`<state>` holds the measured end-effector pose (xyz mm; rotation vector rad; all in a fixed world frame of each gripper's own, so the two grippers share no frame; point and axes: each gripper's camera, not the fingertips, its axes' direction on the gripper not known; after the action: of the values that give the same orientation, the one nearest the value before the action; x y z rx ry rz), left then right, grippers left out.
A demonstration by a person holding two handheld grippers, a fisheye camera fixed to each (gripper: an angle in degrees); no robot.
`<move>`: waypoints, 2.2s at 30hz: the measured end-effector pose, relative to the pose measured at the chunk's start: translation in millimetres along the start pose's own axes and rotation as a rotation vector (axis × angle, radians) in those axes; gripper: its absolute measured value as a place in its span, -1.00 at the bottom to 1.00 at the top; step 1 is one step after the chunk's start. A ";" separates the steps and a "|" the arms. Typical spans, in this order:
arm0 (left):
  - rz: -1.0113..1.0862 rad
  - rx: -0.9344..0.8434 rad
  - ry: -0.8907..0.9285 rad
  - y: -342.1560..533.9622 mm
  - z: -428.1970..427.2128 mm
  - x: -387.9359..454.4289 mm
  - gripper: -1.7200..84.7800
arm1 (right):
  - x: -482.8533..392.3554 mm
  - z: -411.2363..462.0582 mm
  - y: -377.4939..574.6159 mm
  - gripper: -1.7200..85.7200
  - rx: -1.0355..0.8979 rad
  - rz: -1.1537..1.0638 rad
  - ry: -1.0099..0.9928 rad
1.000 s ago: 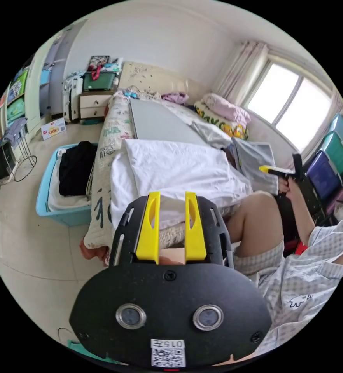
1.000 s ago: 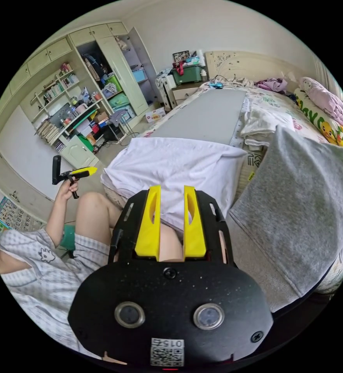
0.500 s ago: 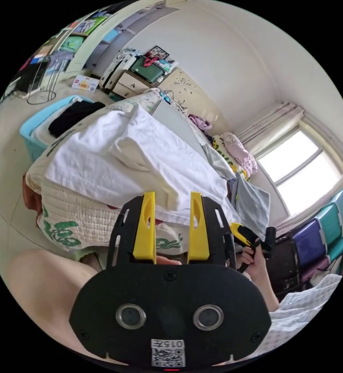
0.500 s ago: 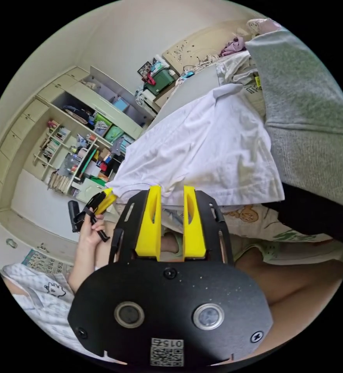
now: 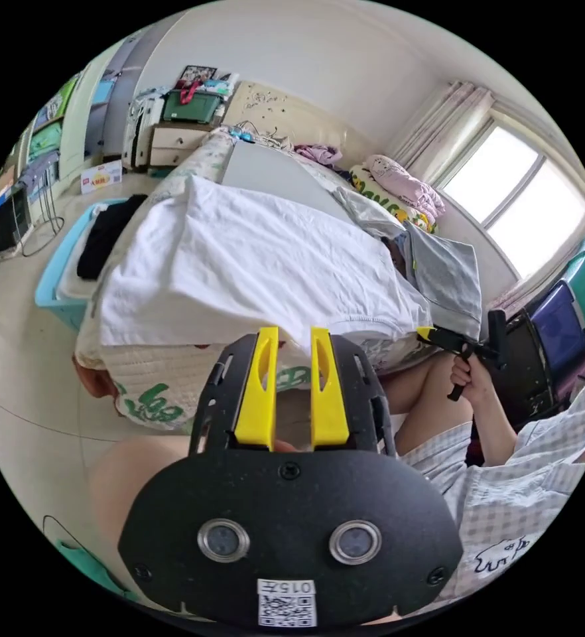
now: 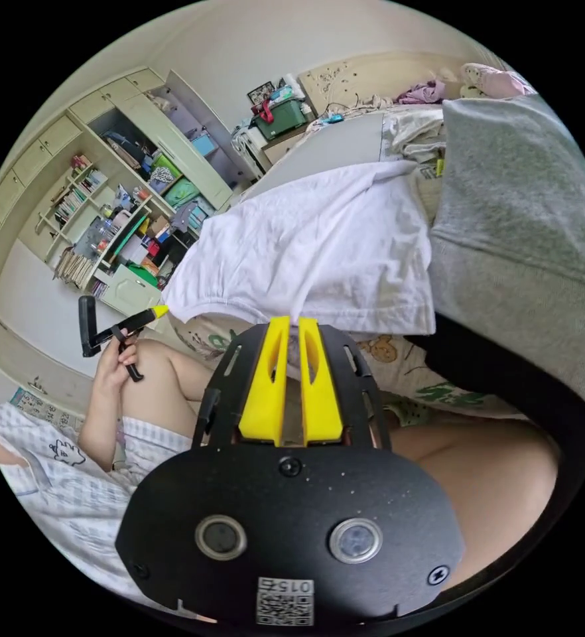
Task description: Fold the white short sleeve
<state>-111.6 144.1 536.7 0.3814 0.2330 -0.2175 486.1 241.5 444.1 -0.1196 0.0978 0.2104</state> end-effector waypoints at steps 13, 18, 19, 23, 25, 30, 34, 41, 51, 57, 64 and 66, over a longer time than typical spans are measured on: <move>0.426 -0.007 0.103 -148.9 51.2 192.0 -0.72 | 94.2 -15.6 -215.2 -0.77 0.059 0.047 0.202; 0.545 -0.112 0.167 -97.2 158.1 299.1 -0.70 | 140.9 44.3 -292.0 -0.74 -0.087 0.104 0.191; 0.568 -0.129 0.111 -86.9 178.7 317.9 -0.70 | 146.8 57.9 -304.5 -0.72 -0.111 0.113 0.193; 0.622 -0.117 -0.083 -67.5 222.6 356.0 -0.79 | 157.1 92.4 -323.8 -0.77 -0.147 0.094 0.205; 0.646 -0.096 -0.142 -64.4 226.1 364.3 -0.86 | 160.6 98.0 -328.1 -0.84 -0.157 0.098 0.214; 0.663 -0.048 -0.102 -64.9 208.4 372.9 -0.96 | 156.6 96.8 -326.1 -0.95 -0.063 0.060 0.225; 0.662 0.041 -0.109 -67.0 180.9 377.9 -0.97 | 158.6 105.8 -325.2 -0.97 -0.022 0.072 0.243; 0.686 -0.021 -0.099 -54.8 224.3 379.4 -0.96 | 144.7 155.7 -322.6 -0.98 -0.066 0.008 0.453; 0.611 0.031 0.013 -64.7 163.3 326.4 -0.83 | 147.3 141.7 -292.8 -0.94 0.039 0.009 0.291; 0.207 0.341 -0.199 -99.3 7.4 149.2 -0.82 | 104.7 102.5 -250.7 -0.95 0.210 -0.091 0.375; -0.244 0.476 -0.257 -119.5 -72.2 -59.4 -0.76 | -53.0 104.1 -192.9 -0.89 0.321 -0.499 0.190; -0.281 0.470 -0.257 -135.7 -66.9 -93.9 -0.76 | -105.5 135.7 -175.3 -0.85 0.248 -0.648 0.109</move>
<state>-247.3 62.8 454.9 0.7807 -0.0242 -0.5984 432.3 67.4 608.7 0.0872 0.1872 -0.4557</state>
